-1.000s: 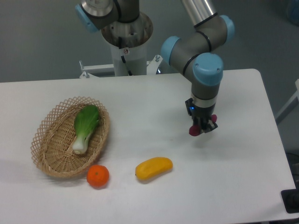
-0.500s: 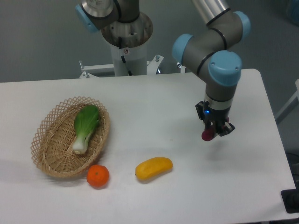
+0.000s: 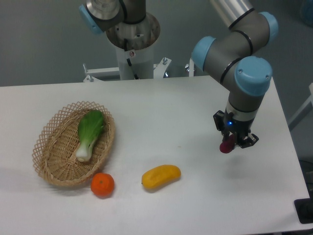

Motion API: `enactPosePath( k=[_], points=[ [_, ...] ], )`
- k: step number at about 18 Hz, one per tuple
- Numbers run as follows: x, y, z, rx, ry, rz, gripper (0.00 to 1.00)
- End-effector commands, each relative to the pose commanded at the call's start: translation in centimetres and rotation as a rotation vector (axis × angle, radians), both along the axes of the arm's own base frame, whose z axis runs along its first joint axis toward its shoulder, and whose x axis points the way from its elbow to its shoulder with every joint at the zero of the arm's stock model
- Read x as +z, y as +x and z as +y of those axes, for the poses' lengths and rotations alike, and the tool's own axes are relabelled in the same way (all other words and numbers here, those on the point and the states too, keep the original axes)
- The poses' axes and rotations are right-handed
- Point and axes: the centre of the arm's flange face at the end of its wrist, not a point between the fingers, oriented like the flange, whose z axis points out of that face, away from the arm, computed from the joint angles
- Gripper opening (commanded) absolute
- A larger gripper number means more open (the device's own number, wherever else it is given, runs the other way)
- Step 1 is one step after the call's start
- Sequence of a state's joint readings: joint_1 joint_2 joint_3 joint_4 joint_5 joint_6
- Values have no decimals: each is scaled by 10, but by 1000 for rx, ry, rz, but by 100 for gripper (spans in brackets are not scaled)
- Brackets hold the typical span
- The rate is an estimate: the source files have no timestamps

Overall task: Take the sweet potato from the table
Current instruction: 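Lift the held sweet potato up off the table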

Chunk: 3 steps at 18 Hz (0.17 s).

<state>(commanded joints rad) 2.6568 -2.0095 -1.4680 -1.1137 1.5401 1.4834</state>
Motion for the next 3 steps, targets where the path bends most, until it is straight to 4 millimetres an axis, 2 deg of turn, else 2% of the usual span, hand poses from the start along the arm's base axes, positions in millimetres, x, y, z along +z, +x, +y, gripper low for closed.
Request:
enactPosePath(
  k=[3],
  points=[
    [0, -3, -2, 5, -2, 3, 8]
  ],
)
